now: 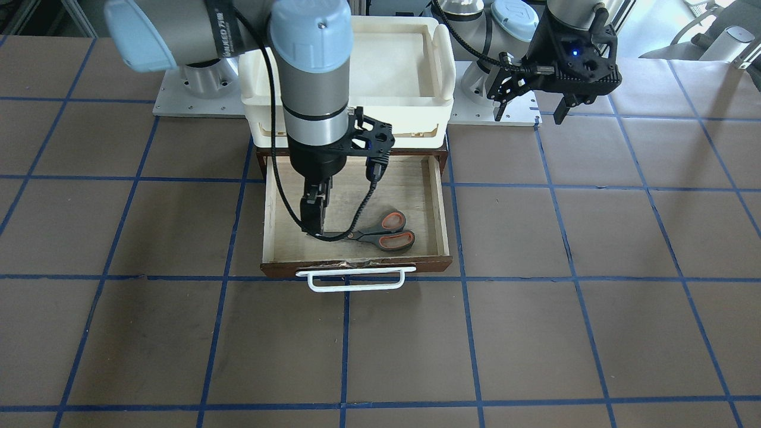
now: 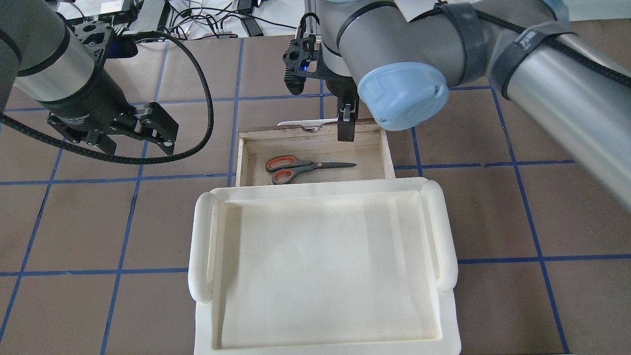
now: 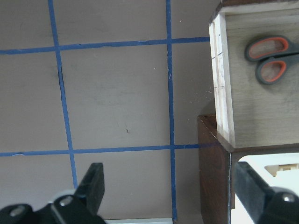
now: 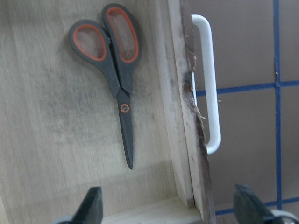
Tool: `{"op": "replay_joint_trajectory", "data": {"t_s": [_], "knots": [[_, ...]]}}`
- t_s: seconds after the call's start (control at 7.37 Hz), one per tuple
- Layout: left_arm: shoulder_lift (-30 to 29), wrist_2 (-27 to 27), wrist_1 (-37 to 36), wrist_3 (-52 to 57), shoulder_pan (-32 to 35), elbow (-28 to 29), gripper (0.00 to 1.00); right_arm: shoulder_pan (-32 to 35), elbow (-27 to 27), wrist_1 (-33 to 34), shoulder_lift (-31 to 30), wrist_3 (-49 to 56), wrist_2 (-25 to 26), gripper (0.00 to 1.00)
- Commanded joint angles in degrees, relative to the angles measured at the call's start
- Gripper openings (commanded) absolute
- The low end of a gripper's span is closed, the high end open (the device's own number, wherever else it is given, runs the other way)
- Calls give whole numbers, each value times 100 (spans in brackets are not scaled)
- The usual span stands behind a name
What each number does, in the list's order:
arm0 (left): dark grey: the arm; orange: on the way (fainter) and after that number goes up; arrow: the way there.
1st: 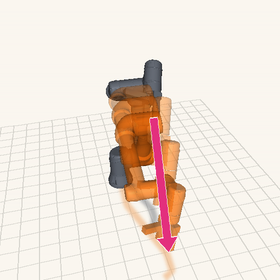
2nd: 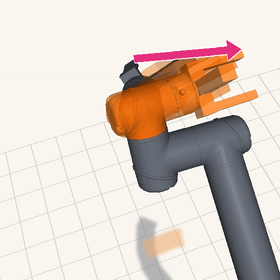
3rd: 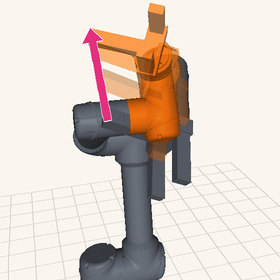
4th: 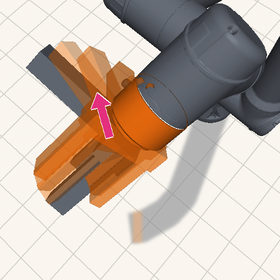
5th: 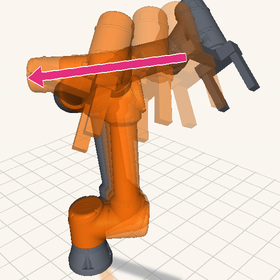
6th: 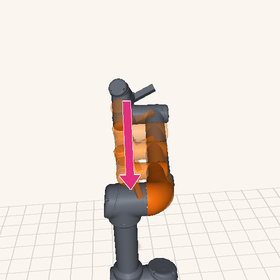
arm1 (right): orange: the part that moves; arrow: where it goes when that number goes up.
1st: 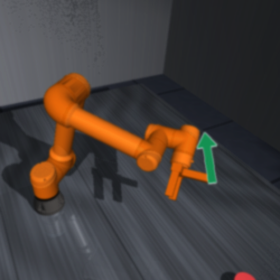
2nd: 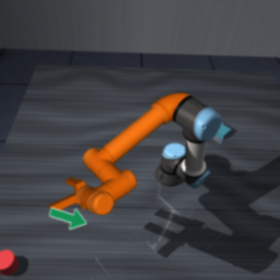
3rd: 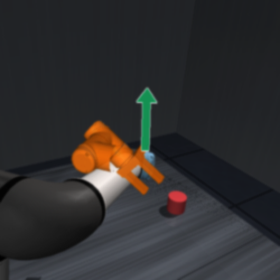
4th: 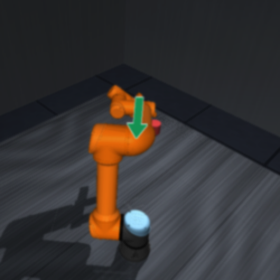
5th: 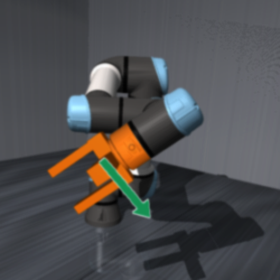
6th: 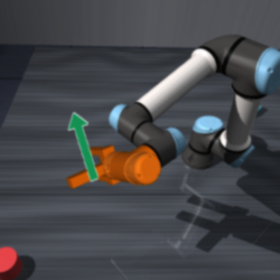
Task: Put scissors in drawer and close it
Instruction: 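Raise the right gripper away from the drawer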
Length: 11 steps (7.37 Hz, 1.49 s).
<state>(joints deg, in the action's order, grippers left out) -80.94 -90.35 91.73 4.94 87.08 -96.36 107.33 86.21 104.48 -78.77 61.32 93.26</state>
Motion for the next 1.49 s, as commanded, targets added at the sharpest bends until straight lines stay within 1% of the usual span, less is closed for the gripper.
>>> {"op": "replay_joint_trajectory", "data": {"t_s": [0.0,0.14,0.27,0.54,0.68,0.81,0.95,1.09,1.22,1.36], "knots": [[-54,-9,-14,33,-50,56,100,-649,10,-191,-515,-261,17,100],[-36,-44,-23,33,-59,65,100,-896,19,-417,-751,-636,17,100],[-71,-44,-23,59,-77,56,100,-1142,19,-593,-858,-1483,17,100],[-167,25,-32,59,-138,56,100,-1232,19,-945,-1095,-3258,-1,100],[-342,17,-162,-1,-147,65,100,-1267,19,-1121,-1201,-4137,34,100],[-526,26,-538,-28,-139,65,100,-1276,19,-1340,-1271,-4929,26,100],[-719,52,-681,-159,-121,152,100,-1285,19,-1438,-1350,-5555,35,100],[-939,52,-804,-282,-95,344,100,-1285,19,-1595,-1360,-5979,9,100],[-1193,61,-840,-292,-42,555,100,-1276,28,-1614,-1369,-6183,-35,100],[-1457,52,-1015,-562,89,696,100,-1276,36,-1606,-1369,-6203,-62,100]]}}
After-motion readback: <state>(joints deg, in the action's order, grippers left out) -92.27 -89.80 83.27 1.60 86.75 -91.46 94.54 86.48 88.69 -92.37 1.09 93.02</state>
